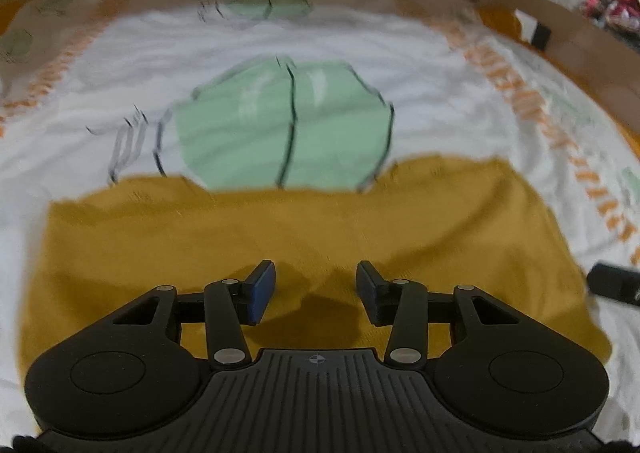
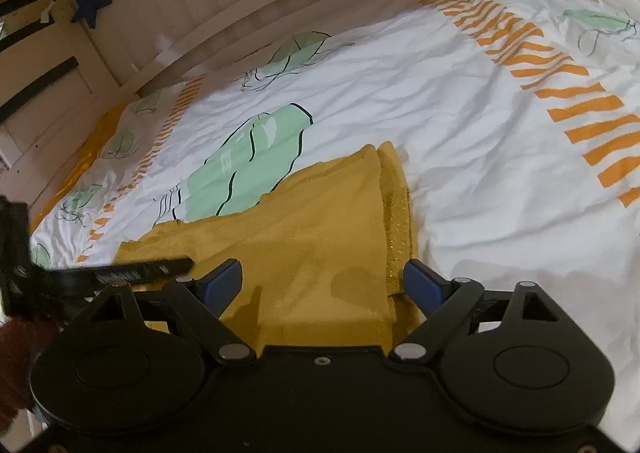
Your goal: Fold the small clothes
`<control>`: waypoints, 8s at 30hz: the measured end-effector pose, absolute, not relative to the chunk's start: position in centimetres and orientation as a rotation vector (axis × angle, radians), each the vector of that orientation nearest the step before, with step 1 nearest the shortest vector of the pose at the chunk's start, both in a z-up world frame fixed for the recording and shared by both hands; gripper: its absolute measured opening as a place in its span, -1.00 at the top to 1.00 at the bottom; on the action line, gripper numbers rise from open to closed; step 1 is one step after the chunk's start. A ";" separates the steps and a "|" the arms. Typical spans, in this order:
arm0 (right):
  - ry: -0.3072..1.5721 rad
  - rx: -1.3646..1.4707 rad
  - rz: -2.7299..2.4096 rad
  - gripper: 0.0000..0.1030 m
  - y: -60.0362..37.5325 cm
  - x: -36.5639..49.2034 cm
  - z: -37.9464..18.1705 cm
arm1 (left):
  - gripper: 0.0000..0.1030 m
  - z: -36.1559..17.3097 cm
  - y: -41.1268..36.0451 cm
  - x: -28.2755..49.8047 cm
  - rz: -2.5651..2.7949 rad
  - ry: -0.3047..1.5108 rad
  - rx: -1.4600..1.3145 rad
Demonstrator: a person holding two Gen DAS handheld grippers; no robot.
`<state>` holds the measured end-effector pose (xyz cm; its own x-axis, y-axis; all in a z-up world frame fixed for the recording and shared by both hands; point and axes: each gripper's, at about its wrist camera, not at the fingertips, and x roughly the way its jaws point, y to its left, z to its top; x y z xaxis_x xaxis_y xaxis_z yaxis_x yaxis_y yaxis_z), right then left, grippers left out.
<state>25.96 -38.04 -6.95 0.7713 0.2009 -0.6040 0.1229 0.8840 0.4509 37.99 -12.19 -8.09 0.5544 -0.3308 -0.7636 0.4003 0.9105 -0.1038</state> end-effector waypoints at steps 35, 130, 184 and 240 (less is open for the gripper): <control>0.834 0.754 0.052 -0.60 -42.6 24.5 -10.3 | 0.10 -7.5 -11.8 42.6 -0.302 0.862 -0.044; 0.945 0.312 0.300 0.28 -12.5 36.4 -4.8 | -0.21 -3.0 14.5 33.3 -0.114 0.923 -0.311; 0.634 -0.270 0.505 0.00 -5.1 24.1 -5.8 | -0.21 -4.2 12.2 32.7 -0.180 0.954 -0.267; 0.729 0.164 0.317 -0.32 -18.3 38.8 -7.6 | -0.26 -9.2 8.5 34.9 -0.216 0.938 -0.220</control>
